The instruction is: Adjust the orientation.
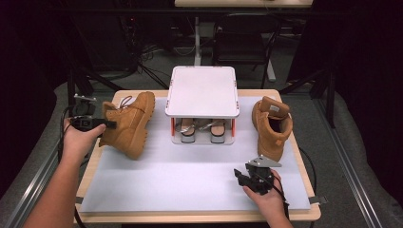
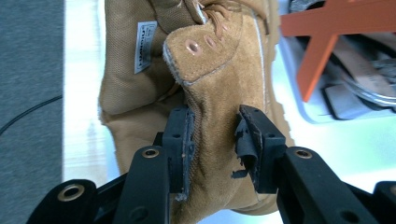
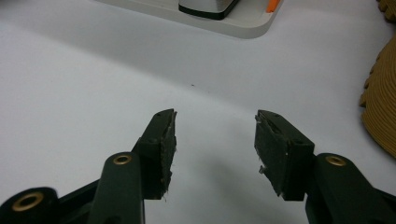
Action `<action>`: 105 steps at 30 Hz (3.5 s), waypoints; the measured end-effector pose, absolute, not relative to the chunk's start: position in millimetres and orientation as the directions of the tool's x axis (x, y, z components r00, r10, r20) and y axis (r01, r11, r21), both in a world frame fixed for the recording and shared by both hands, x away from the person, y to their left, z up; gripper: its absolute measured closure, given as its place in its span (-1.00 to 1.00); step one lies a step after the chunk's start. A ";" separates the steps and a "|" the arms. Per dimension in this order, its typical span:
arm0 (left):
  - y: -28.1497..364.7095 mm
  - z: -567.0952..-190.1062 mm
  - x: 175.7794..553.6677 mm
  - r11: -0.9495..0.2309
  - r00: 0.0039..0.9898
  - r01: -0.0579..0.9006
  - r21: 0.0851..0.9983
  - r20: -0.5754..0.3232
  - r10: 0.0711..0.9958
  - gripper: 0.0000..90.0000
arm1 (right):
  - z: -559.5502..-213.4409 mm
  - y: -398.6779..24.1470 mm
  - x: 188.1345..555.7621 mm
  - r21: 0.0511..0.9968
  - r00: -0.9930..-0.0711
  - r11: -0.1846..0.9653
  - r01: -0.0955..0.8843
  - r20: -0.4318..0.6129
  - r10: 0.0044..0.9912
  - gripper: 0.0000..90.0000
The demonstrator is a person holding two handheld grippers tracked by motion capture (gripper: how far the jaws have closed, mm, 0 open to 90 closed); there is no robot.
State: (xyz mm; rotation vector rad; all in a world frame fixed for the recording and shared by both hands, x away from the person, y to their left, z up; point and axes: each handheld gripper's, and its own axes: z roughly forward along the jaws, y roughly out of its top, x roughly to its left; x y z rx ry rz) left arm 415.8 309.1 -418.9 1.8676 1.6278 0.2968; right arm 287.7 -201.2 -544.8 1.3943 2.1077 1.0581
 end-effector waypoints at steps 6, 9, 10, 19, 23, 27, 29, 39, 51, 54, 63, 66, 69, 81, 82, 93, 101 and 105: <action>297.0 -420.0 422.7 -0.032 0.235 0.812 0.583 -0.276 0.932 0.48 | -544.8 -201.4 287.6 0.771 -0.425 0.213 0.600 0.082 0.901 0.07; 292.0 -419.7 424.3 -0.024 0.240 0.815 0.578 -0.301 0.923 0.60 | -545.0 -201.4 287.5 0.772 -0.425 0.211 0.599 0.083 0.901 0.07; 290.4 -419.2 424.4 -0.023 0.240 0.813 0.581 -0.298 0.924 0.66 | -545.0 -201.4 287.4 0.771 -0.424 0.211 0.601 0.084 0.902 0.07; 289.6 -415.6 421.1 -0.024 0.238 0.821 0.570 -0.304 0.922 0.79 | -545.5 -203.1 287.5 0.772 -0.421 0.208 0.601 0.085 0.903 0.07; 287.6 -413.9 415.3 -0.025 0.243 0.822 0.570 -0.311 0.919 0.80 | -545.5 -202.9 287.5 0.771 -0.419 0.205 0.603 0.087 0.904 0.07; 285.5 -410.1 403.8 -0.041 0.254 0.821 0.569 -0.301 0.919 0.80 | -545.4 -202.1 286.9 0.774 -0.420 0.202 0.599 0.089 0.903 0.07; 285.4 -409.1 400.3 -0.051 0.261 0.821 0.568 -0.295 0.919 0.80 | -545.5 -202.1 286.9 0.776 -0.420 0.201 0.598 0.090 0.903 0.07; 267.3 -411.4 393.8 -0.094 0.312 0.826 0.556 -0.313 0.897 0.80 | -545.4 -199.2 287.1 0.773 -0.427 0.208 0.600 0.089 0.900 0.07; 231.8 -418.6 411.8 -0.138 0.347 0.844 0.518 -0.332 0.877 0.78 | -545.8 -202.2 287.5 0.770 -0.422 0.200 0.605 0.097 0.902 0.07; 227.8 -419.5 413.2 -0.147 0.354 0.844 0.517 -0.330 0.875 0.78 | -545.8 -201.3 287.4 0.769 -0.423 0.204 0.606 0.095 0.901 0.07; 223.2 -429.5 412.7 -0.169 0.374 0.854 0.493 -0.354 0.858 0.75 | -545.4 -202.0 287.3 0.771 -0.421 0.201 0.605 0.095 0.902 0.07; 220.4 -429.6 411.2 -0.178 0.379 0.850 0.496 -0.339 0.861 0.73 | -545.3 -202.0 287.3 0.770 -0.420 0.202 0.606 0.094 0.903 0.07; 219.5 -429.1 411.2 -0.182 0.378 0.852 0.492 -0.336 0.863 0.71 | -545.0 -201.9 287.5 0.768 -0.422 0.210 0.605 0.086 0.903 0.07; 214.0 -424.6 407.7 -0.195 0.383 0.853 0.484 -0.327 0.864 0.44 | -533.9 -204.0 290.3 0.724 -0.390 0.245 0.645 0.036 0.920 0.05; 215.0 -423.2 406.9 -0.195 0.383 0.853 0.484 -0.327 0.864 0.42 | -533.3 -204.3 290.7 0.714 -0.384 0.248 0.655 0.032 0.923 0.05; 230.9 -401.2 394.1 -0.213 0.378 0.841 0.498 -0.258 0.889 0.31 | -518.6 -211.1 294.2 0.687 -0.409 0.244 0.684 0.084 0.909 0.05; 251.2 -395.2 396.6 -0.216 0.321 0.872 0.439 -0.182 0.929 0.18 | -518.0 -217.7 292.2 0.669 -0.389 0.234 0.706 0.090 0.917 0.05; 257.5 -397.4 399.3 -0.200 0.300 0.884 0.423 -0.182 0.937 0.17 | -515.6 -219.8 292.3 0.654 -0.387 0.241 0.717 0.085 0.918 0.05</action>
